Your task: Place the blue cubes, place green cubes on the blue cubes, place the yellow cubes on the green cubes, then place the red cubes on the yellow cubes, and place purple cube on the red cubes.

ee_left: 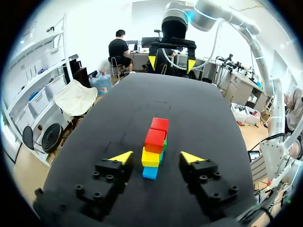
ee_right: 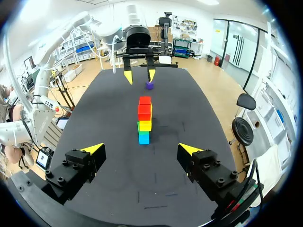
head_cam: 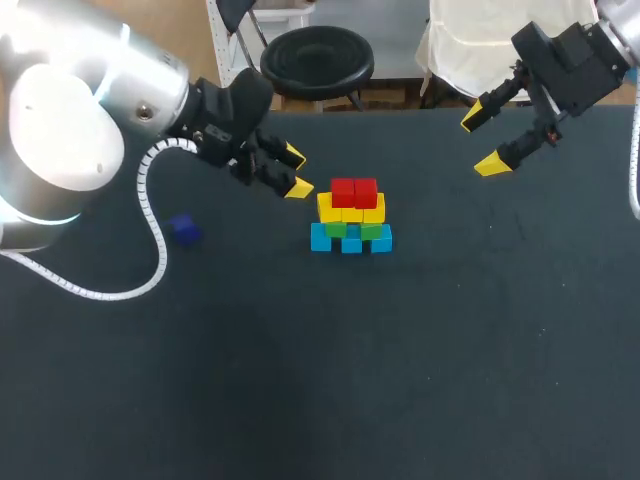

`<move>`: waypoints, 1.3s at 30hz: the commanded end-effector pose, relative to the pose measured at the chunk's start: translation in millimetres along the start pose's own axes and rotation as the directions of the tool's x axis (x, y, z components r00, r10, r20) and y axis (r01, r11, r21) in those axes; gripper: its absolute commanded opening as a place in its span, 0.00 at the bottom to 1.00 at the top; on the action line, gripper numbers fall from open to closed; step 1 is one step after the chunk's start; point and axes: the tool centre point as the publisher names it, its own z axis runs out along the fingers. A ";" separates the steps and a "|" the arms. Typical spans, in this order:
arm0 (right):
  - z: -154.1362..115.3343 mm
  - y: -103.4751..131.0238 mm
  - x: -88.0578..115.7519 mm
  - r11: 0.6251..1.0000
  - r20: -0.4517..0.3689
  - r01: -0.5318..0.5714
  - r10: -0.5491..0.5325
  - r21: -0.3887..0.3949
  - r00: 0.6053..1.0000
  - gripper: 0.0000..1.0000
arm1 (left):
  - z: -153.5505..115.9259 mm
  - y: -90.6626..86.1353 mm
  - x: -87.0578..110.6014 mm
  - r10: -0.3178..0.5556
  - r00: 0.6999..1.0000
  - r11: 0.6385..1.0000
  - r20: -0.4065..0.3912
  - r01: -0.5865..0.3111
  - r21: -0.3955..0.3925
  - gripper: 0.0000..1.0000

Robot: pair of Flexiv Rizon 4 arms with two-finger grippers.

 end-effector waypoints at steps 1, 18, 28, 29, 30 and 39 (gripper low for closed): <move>0.2 0.3 0.0 1.000 0.000 0.000 0.000 0.001 1.000 1.00 | 0.2 -0.3 0.5 0.000 1.000 1.000 0.000 0.000 -0.001 1.00; 0.2 0.3 0.0 1.000 0.000 0.000 0.000 0.001 1.000 1.00 | 0.2 -0.3 0.5 0.000 1.000 1.000 0.000 0.000 -0.001 1.00; 0.2 0.3 0.0 1.000 0.000 0.000 0.000 0.001 1.000 1.00 | -0.4 13.5 12.5 -0.039 0.997 0.998 -0.068 0.035 -0.059 1.00; 0.2 0.3 0.0 1.000 0.000 0.000 0.000 0.001 1.000 1.00 | -5.2 17.5 16.7 -0.054 0.996 0.997 -0.066 0.050 -0.061 1.00; 0.2 0.3 0.0 1.000 0.000 0.000 0.000 0.001 1.000 1.00 | -12.0 22.2 21.8 -0.067 0.995 0.994 -0.078 0.060 -0.095 1.00; 0.2 0.3 0.0 1.000 0.000 0.000 0.000 0.001 1.000 1.00 | -73.2 33.6 70.6 -0.251 0.967 0.934 -0.032 0.233 -0.269 1.00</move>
